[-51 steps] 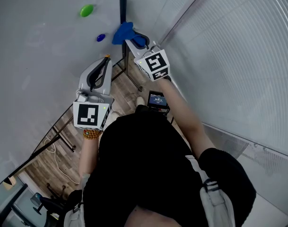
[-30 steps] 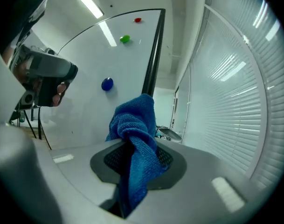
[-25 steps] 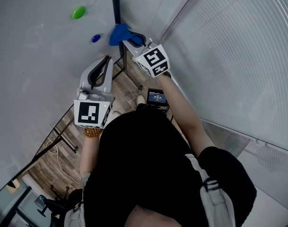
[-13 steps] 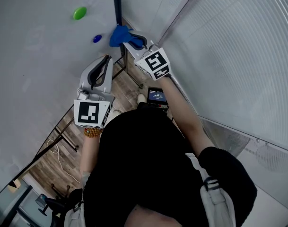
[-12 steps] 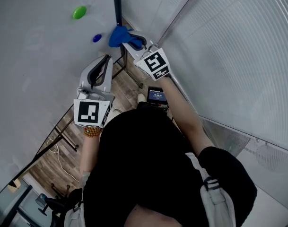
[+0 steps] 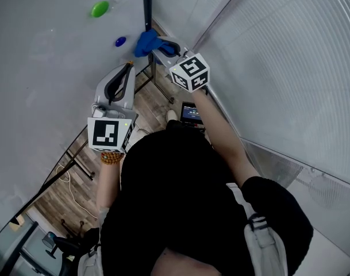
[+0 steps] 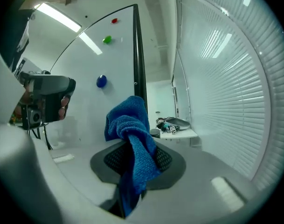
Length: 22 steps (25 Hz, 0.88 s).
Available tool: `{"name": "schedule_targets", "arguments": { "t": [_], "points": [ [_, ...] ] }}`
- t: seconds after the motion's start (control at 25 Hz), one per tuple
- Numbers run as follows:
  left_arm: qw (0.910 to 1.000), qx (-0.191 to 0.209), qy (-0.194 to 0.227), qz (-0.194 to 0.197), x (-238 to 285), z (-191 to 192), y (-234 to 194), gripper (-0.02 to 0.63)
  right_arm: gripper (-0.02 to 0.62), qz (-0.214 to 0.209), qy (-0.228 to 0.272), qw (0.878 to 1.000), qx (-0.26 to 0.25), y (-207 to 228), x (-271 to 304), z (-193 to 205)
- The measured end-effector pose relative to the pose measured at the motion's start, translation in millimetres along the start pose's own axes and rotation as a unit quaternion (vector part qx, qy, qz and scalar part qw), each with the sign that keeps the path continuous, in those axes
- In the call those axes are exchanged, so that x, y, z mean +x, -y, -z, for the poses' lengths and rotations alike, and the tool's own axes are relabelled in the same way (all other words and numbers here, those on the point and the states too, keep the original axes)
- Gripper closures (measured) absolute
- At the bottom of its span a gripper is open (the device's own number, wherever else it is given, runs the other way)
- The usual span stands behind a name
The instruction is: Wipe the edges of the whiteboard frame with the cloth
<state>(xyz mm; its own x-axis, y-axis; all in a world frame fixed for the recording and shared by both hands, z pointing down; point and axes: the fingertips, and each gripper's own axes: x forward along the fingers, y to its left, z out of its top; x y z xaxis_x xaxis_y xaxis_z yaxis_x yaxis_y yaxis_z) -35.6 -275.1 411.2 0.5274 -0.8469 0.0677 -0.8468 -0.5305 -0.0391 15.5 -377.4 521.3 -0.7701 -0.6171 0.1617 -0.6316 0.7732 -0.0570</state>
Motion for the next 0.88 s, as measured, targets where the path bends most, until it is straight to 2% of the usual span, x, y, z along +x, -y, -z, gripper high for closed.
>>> {"name": "schedule_targets", "arguments": {
  "t": [0.48, 0.88],
  "points": [
    [1.0, -0.003, -0.007, -0.003, -3.1, 4.5, -1.0, 0.595, 0.502, -0.006, -0.026, 1.0, -0.015, 2.4, 2.7, 14.2],
    [0.9996, -0.007, -0.017, -0.019, -11.6, 14.7, -10.3, 0.595, 0.5, -0.015, -0.073, 0.997, -0.006, 3.9, 10.6, 58.9]
  ]
}}
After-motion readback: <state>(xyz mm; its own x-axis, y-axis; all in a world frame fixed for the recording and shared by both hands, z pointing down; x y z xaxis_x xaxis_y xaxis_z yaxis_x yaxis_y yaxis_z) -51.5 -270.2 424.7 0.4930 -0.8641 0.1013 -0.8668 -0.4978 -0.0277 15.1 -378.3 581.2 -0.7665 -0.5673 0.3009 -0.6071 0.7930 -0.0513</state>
